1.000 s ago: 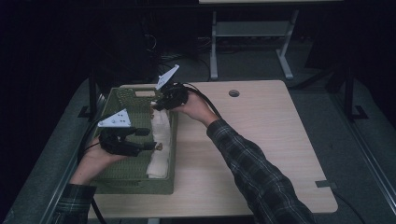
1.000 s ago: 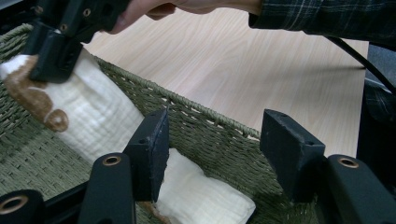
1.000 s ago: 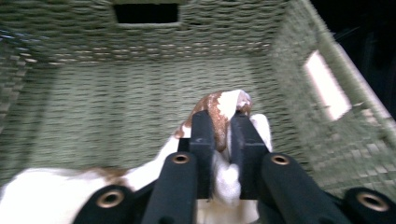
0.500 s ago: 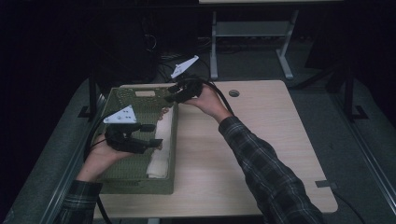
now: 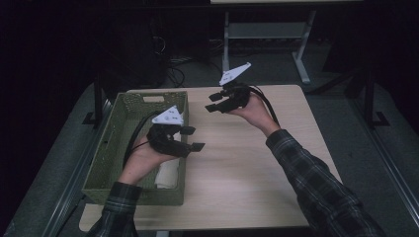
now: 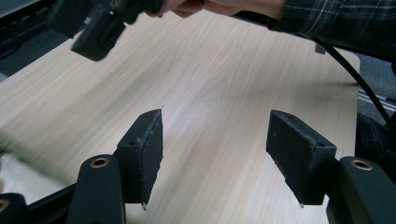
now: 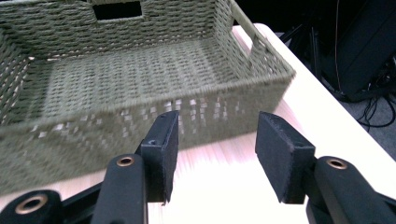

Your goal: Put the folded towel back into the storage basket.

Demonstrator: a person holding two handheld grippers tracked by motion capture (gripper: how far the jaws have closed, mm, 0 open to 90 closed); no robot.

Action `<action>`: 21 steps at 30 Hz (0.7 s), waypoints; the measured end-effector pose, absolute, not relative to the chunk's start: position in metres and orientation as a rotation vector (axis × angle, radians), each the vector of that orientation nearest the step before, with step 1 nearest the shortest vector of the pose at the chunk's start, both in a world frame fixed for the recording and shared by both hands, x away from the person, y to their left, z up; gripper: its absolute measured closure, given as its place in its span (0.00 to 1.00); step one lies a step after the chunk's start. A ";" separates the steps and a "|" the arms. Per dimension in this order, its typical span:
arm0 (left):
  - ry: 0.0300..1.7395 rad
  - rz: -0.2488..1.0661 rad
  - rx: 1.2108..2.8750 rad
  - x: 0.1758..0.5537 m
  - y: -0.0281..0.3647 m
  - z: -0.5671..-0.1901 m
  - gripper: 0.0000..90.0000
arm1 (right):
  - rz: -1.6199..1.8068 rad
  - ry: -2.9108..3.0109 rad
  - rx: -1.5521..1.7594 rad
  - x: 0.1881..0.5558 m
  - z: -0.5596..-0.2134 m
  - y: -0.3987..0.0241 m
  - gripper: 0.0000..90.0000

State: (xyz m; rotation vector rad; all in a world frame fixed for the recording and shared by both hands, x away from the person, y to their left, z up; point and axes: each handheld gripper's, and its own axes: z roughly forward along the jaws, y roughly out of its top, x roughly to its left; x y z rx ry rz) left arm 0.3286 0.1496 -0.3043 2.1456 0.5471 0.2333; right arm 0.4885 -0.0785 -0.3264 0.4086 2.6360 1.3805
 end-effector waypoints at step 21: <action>0.397 0.137 2.161 0.331 0.057 -0.335 0.38 | 1.351 2.587 0.540 0.466 -0.352 -0.176 0.51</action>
